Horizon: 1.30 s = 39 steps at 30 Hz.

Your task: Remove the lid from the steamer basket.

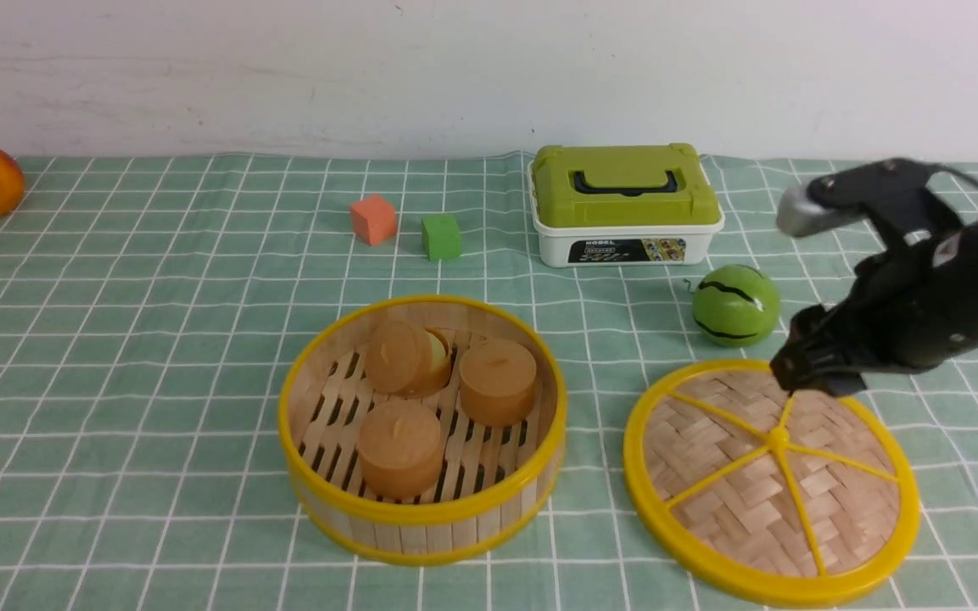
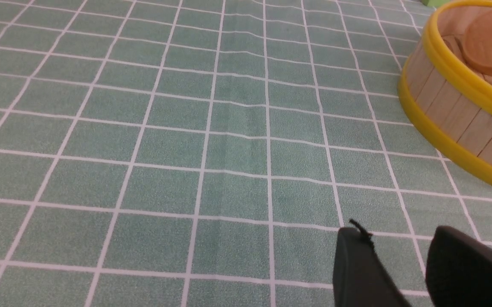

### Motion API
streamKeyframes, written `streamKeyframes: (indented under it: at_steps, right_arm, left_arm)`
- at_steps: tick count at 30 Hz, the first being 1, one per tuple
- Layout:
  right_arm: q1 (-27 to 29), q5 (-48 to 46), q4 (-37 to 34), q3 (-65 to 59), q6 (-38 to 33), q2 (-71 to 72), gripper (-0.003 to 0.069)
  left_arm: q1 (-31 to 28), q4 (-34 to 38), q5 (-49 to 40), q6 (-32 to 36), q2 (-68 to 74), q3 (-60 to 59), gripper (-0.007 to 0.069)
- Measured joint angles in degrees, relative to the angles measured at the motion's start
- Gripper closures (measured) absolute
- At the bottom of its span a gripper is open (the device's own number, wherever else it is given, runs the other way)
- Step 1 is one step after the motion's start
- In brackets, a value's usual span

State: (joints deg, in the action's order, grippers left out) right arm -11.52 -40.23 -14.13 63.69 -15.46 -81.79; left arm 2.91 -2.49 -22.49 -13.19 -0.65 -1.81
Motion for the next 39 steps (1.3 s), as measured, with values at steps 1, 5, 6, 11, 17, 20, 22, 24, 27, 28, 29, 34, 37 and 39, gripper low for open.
streamKeyframes:
  at_steps: [1,5,6,11,17,20,22,24,27,28,29,34,37,39]
  right_arm:
    - [0.0,0.0,0.0,0.0,0.0,0.6,0.0217]
    - [0.0,-4.0,-0.1,-0.6,0.2,14.3,0.0398]
    - [0.0,-4.1,-0.1,-1.6,0.2,17.2,0.0456]
    - [0.0,-4.2,-0.5,-9.7,1.3,30.6,0.0657]
    - [0.0,-0.1,-0.9,-21.0,1.5,47.3,0.0680]
    - [0.0,1.9,-0.9,-22.7,1.5,50.7,0.0680]
    - [0.0,3.5,-0.9,-24.0,1.5,53.2,0.0680]
    - [0.0,3.7,-0.9,-24.1,1.5,54.2,0.0680]
    - [0.0,4.2,-0.9,-24.1,1.5,54.5,0.0678]
    - [0.0,4.2,-0.9,-24.1,1.5,54.5,0.0678]
    - [0.0,4.2,-0.9,-24.1,1.5,54.5,0.0676]
    - [0.0,4.6,0.1,-24.2,1.5,54.5,0.0666]
    - [0.0,4.6,0.6,-24.2,1.5,54.5,0.0664]
    - [0.0,4.7,0.7,-24.2,1.5,54.5,0.0664]
  left_arm:
    - [0.0,0.0,0.0,0.0,0.0,0.0,0.0386]
    - [0.0,0.0,0.0,0.0,0.0,0.0,0.0386]
    - [0.0,0.0,0.0,0.0,0.0,0.0,0.0386]
    - [0.0,0.0,0.0,0.0,0.0,0.0,0.0386]
    - [0.0,0.0,0.0,0.0,0.0,0.0,0.0386]
    - [0.0,0.0,0.0,0.0,0.0,0.0,0.0386]
    - [0.0,0.0,0.0,0.0,0.0,0.0,0.0386]
    - [0.0,0.0,0.0,0.0,0.0,0.0,0.0386]
    - [0.0,0.0,0.0,0.0,0.0,0.0,0.0386]
    - [0.0,0.0,0.0,0.0,0.0,0.0,0.0386]
    - [0.0,0.0,0.0,0.0,0.0,0.0,0.0386]
    - [0.0,0.0,0.0,0.0,0.0,0.0,0.0386]
    - [0.0,0.0,0.0,0.0,0.0,0.0,0.0386]
    - [0.0,0.0,0.0,0.0,0.0,0.0,0.0386]
